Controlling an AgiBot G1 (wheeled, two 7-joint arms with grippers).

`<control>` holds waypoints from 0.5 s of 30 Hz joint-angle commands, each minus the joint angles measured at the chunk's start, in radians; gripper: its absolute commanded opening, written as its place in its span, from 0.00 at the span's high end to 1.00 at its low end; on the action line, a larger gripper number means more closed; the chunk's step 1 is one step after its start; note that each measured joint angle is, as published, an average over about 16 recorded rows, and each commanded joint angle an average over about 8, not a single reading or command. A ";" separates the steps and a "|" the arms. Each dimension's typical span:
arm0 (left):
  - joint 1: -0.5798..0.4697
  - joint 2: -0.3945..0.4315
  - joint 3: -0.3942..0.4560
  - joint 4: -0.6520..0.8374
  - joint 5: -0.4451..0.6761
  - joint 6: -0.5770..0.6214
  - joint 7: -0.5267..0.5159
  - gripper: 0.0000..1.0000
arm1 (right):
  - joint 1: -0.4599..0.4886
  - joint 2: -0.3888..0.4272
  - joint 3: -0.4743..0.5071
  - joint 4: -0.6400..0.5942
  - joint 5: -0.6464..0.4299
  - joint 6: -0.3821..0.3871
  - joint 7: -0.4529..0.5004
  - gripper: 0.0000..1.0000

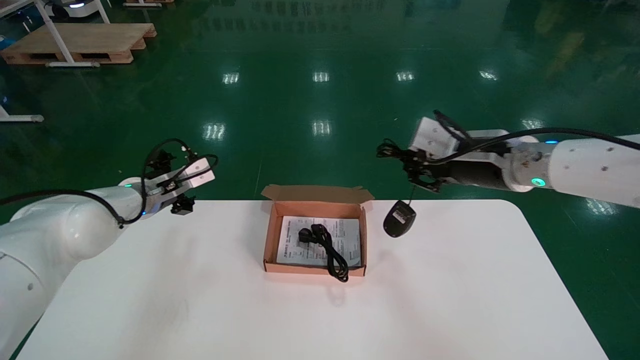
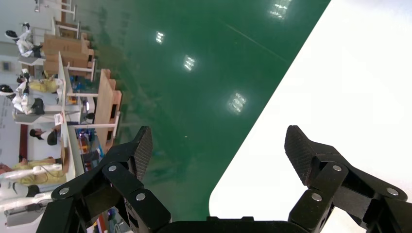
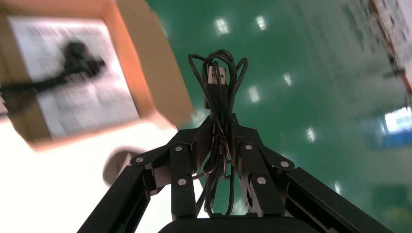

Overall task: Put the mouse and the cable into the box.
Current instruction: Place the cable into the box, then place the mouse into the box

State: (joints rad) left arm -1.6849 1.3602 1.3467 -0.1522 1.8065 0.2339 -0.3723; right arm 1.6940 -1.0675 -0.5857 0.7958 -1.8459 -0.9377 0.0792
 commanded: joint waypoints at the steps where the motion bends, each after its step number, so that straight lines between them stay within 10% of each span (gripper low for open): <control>1: -0.003 0.001 0.009 0.009 0.012 0.001 -0.024 0.00 | -0.002 -0.034 -0.004 -0.009 0.012 0.006 -0.029 1.00; 15: -0.008 0.000 0.065 -0.013 0.094 0.010 -0.163 0.00 | 0.018 -0.226 -0.025 -0.078 0.100 -0.057 -0.162 1.00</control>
State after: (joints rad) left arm -1.6929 1.3598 1.4108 -0.1654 1.9006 0.2438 -0.5345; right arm 1.7048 -1.2881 -0.6180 0.7193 -1.7525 -0.9901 -0.0863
